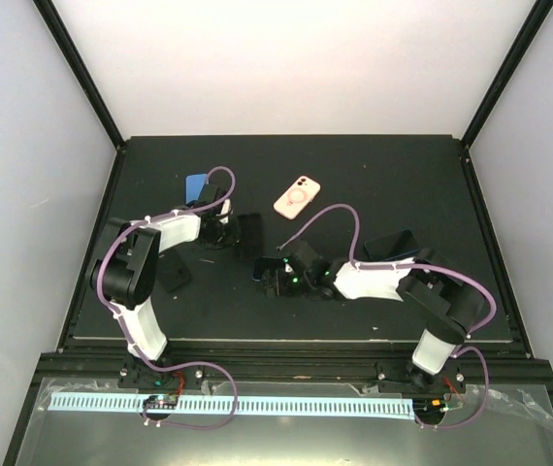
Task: Put the phone into the phone case
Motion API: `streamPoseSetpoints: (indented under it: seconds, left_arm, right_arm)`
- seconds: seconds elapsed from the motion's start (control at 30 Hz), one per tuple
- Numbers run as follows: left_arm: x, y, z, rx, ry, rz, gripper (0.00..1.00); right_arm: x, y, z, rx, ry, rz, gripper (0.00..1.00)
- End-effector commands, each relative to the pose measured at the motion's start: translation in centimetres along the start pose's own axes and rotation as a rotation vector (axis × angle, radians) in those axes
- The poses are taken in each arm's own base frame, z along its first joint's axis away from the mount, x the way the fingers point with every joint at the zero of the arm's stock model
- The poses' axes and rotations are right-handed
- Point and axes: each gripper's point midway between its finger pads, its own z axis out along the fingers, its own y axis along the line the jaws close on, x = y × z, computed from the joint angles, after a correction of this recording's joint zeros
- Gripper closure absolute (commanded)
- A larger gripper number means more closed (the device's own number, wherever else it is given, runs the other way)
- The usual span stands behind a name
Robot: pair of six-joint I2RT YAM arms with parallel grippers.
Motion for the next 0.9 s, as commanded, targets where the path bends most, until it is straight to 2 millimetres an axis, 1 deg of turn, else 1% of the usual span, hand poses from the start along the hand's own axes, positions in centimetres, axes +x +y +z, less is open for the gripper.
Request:
streamPoseSetpoints:
  seconds: [0.0,0.17,0.2,0.3,0.4,0.47,0.53,0.63,0.7,0.77,0.87]
  left_arm:
    - [0.6,-1.5,-0.9,0.050,0.001,0.027,0.94]
    - [1.8,-2.8,-1.3,0.075,0.008,0.046,0.94]
    - [2.1,-3.1,-1.4,0.077,0.013,0.050,0.94]
    - [3.3,-3.7,-1.4,0.093,0.028,0.048,0.94]
    - [4.4,-4.0,-1.5,0.112,0.043,0.032,0.94]
    - [4.9,-3.8,-1.8,0.112,0.046,0.012,0.94]
    - [4.9,-3.3,-2.3,0.086,0.027,0.004,0.95]
    - [3.9,-1.3,-3.2,-0.007,-0.027,-0.022,0.95]
    - [3.2,-0.3,-3.5,-0.028,-0.050,-0.048,0.96]
    - [2.1,0.3,-3.7,-0.036,-0.079,-0.059,0.96]
    - [0.8,0.4,-3.4,-0.059,-0.092,-0.034,0.97]
  right_arm:
    - [-1.9,-6.1,-0.7,0.133,-0.066,0.051,0.19]
    - [-5.0,-8.2,-1.6,0.157,-0.114,0.055,0.18]
    - [-5.6,-8.9,-1.7,0.176,-0.119,0.062,0.18]
    - [-7.7,-9.9,-2.2,0.176,-0.144,0.081,0.18]
    - [-9.4,-10.1,-2.3,0.185,-0.158,0.083,0.18]
    - [-10.1,-10.2,-2.2,0.212,-0.148,0.095,0.18]
    - [-10.7,-10.1,-2.0,0.233,-0.132,0.135,0.18]
    - [-10.0,-10.5,-1.8,0.251,-0.112,0.234,0.18]
    - [-9.4,-10.5,-2.0,0.254,-0.117,0.298,0.18]
    - [-9.1,-10.3,-2.2,0.256,-0.131,0.341,0.16]
    - [-9.1,-9.3,-1.9,0.259,-0.147,0.327,0.14]
